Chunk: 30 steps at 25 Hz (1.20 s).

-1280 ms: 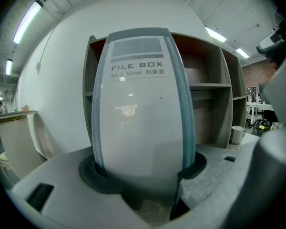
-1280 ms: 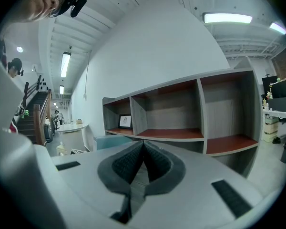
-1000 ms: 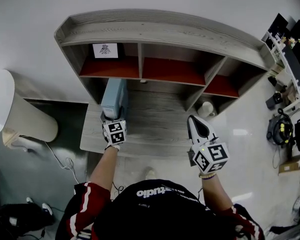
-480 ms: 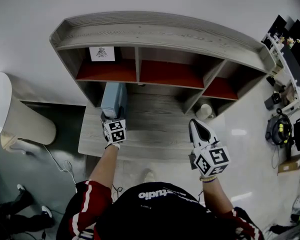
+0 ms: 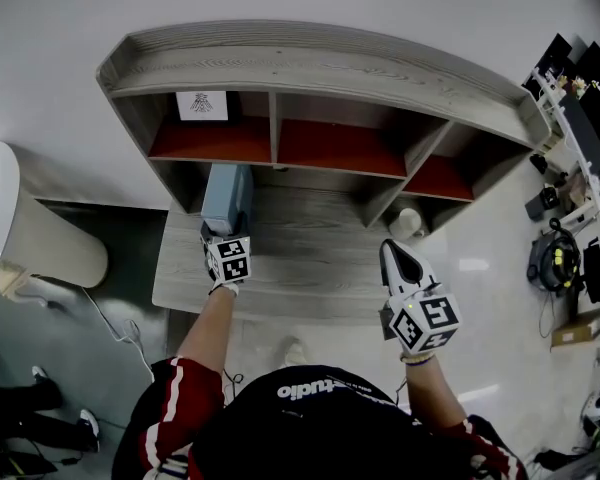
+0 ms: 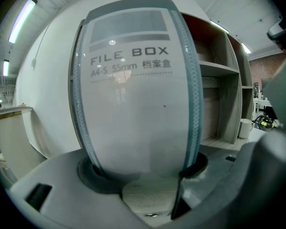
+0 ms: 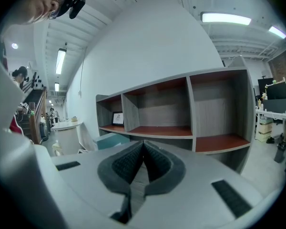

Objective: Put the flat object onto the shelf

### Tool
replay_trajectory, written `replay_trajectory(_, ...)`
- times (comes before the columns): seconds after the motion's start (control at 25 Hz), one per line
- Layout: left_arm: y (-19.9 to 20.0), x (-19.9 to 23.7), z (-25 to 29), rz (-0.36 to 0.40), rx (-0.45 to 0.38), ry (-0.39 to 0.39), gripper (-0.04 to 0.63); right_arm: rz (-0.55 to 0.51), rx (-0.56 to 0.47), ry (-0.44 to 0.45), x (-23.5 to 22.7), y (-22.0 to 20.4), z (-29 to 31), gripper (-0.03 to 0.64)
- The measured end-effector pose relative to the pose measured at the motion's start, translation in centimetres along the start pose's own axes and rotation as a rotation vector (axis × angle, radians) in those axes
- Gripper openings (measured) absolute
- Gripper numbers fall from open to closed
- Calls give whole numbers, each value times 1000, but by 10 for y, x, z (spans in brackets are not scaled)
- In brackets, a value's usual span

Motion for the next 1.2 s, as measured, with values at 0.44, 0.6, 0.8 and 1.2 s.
replay_trajectory(0.44, 3, 3, -17, -11, -32, -15, 308, 12, -18, -28, 9, -6, -14, -6)
replay_trajectory(0.6, 5, 4, -32, -18, -49, -19, 308, 8, -21, -19, 21, -8, -20, -6)
replay_trajectory(0.8, 8, 1, -55, -30, -76, -44, 308, 3, -30, 4, 41, -7, -29, -6)
replay_trajectory(1.2, 3, 2, -100, 2, -97, -64, 308, 12, -61, 3, 74, -12, -63, -6)
Point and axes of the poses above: the fingertips, and each gripper's own axes: z forward along the fingers, x to its left, y out of its top, the point moved 8 cm from there along -z, backward along the fingers, and after that the axes turned 12 degrees about x, right-handed, at the moved point
